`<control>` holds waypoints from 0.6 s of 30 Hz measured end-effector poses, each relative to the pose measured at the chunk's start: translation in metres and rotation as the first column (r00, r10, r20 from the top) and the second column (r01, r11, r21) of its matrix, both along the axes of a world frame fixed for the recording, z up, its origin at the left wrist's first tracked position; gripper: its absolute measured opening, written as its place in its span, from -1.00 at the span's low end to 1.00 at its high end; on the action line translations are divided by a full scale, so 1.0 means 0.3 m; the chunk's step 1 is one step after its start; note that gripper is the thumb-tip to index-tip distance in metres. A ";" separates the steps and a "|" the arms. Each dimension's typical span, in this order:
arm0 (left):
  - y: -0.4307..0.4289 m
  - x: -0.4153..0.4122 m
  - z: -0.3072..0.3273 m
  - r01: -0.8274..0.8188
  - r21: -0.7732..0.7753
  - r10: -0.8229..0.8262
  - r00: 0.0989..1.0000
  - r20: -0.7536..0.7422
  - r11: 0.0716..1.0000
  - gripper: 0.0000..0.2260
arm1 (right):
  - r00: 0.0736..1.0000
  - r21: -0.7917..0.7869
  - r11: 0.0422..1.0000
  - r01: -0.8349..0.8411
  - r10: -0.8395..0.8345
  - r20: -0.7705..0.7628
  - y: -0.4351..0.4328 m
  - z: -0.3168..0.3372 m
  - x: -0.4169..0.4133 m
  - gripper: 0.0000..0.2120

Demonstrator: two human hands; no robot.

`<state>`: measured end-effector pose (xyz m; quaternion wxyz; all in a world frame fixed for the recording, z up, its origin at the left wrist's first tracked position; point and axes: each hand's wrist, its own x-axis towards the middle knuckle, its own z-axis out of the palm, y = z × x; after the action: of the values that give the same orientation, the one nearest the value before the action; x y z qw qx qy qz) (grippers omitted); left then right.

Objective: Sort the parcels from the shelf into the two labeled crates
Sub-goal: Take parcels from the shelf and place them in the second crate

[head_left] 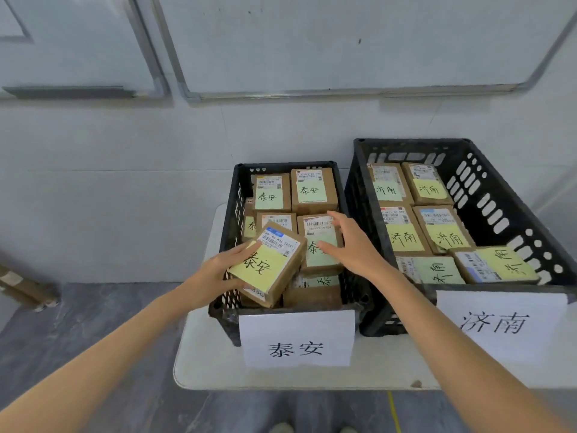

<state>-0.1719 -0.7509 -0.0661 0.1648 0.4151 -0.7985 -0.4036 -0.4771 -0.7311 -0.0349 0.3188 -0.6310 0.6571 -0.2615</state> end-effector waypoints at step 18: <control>-0.252 0.023 0.006 0.544 0.053 -0.544 0.839 -0.026 0.837 -0.31 | 0.966 -0.050 0.995 0.088 -0.098 -0.240 0.075 -0.019 0.096 -0.26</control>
<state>-0.1651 -0.8264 -0.0644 0.0355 0.1740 -0.8705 -0.4590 -0.4483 -0.7085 -0.0404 0.2111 -0.6328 0.7148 -0.2099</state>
